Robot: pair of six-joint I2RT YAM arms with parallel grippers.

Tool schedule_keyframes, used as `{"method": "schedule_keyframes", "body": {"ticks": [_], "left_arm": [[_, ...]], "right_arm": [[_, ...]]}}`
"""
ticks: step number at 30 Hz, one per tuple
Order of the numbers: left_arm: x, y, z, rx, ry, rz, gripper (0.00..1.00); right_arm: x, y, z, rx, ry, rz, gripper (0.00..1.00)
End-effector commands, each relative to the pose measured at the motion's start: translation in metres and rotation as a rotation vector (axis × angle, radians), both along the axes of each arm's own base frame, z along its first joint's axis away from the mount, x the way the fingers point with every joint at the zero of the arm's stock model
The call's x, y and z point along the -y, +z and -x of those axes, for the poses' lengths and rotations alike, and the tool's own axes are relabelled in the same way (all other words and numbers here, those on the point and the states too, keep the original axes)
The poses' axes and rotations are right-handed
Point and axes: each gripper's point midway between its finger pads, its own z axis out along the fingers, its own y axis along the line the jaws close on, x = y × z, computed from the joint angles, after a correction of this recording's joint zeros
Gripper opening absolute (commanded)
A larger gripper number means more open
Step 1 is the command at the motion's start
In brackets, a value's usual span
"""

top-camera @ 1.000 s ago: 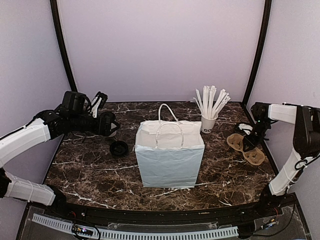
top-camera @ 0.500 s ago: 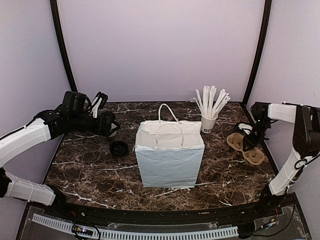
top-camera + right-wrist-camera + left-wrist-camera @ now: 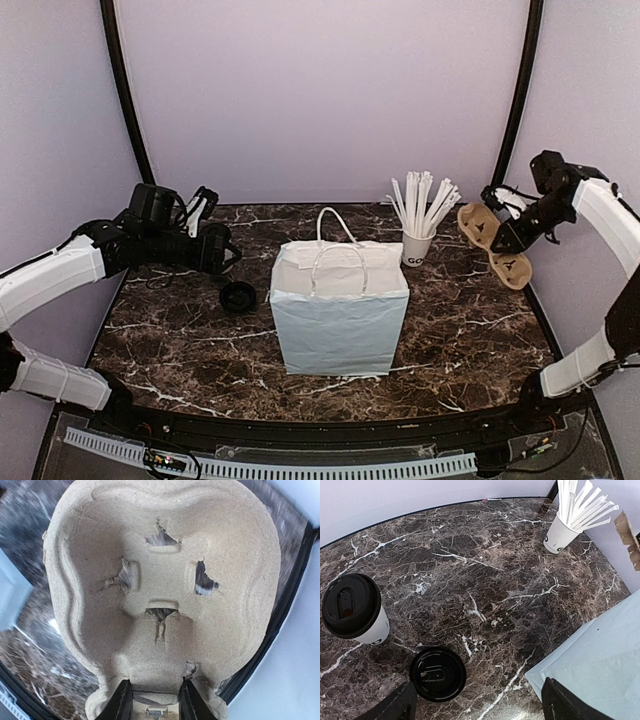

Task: Pack the takeout coffee

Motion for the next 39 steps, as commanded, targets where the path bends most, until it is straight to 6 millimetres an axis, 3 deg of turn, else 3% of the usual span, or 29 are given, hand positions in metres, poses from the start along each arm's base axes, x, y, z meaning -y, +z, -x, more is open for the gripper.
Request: {"method": "schedule_keyframes", "body": {"ticks": [1, 4, 10, 12, 14, 17, 20, 25, 28, 29, 30, 33, 34, 35, 39], "left_arm": [[-0.005, -0.009, -0.006, -0.005, 0.014, -0.031, 0.89], [-0.007, -0.014, -0.009, -0.015, 0.024, -0.043, 0.89], [-0.014, -0.017, -0.017, -0.006, 0.052, -0.059, 0.89], [-0.009, -0.007, -0.016, 0.013, 0.025, -0.029, 0.88], [0.023, 0.026, 0.006, 0.05, -0.158, 0.107, 0.86], [0.047, 0.086, 0.033, 0.239, -0.302, 0.21, 0.88], [0.07, 0.117, 0.054, 0.345, -0.425, 0.189, 0.9], [0.112, 0.112, 0.06, 0.355, -0.591, 0.092, 0.9], [0.136, 0.116, 0.057, 0.388, -0.65, 0.058, 0.9], [0.14, 0.125, 0.055, 0.415, -0.66, 0.057, 0.91], [0.147, 0.118, 0.051, 0.401, -0.673, 0.045, 0.91], [0.164, 0.129, 0.046, 0.434, -0.726, 0.051, 0.9], [0.17, 0.121, 0.044, 0.41, -0.746, 0.047, 0.89], [0.177, 0.127, 0.047, 0.423, -0.778, 0.062, 0.88], [0.196, 0.121, 0.051, 0.406, -0.84, 0.067, 0.84]], "right_arm": [[-0.059, 0.08, 0.011, 0.166, 0.135, -0.208, 0.29], [-0.093, 0.124, 0.014, 0.294, 0.248, -0.273, 0.3], [-0.162, 0.2, 0.022, 0.371, 0.473, -0.502, 0.31], [-0.189, 0.215, 0.033, 0.351, 0.57, -0.569, 0.31], [-0.21, 0.224, 0.042, 0.347, 0.64, -0.609, 0.31], [-0.233, 0.231, 0.059, 0.391, 0.716, -0.611, 0.34], [-0.249, 0.237, 0.077, 0.428, 0.778, -0.607, 0.35], [-0.267, 0.244, 0.103, 0.417, 0.863, -0.626, 0.35], [-0.272, 0.245, 0.113, 0.413, 0.893, -0.628, 0.35], [-0.272, 0.245, 0.115, 0.413, 0.899, -0.629, 0.35], [-0.272, 0.246, 0.118, 0.415, 0.905, -0.631, 0.35], [-0.273, 0.245, 0.122, 0.415, 0.913, -0.633, 0.34], [-0.273, 0.244, 0.122, 0.413, 0.913, -0.631, 0.34], [-0.274, 0.243, 0.122, 0.411, 0.914, -0.63, 0.33], [-0.274, 0.231, 0.115, 0.407, 0.889, -0.591, 0.32]]}}
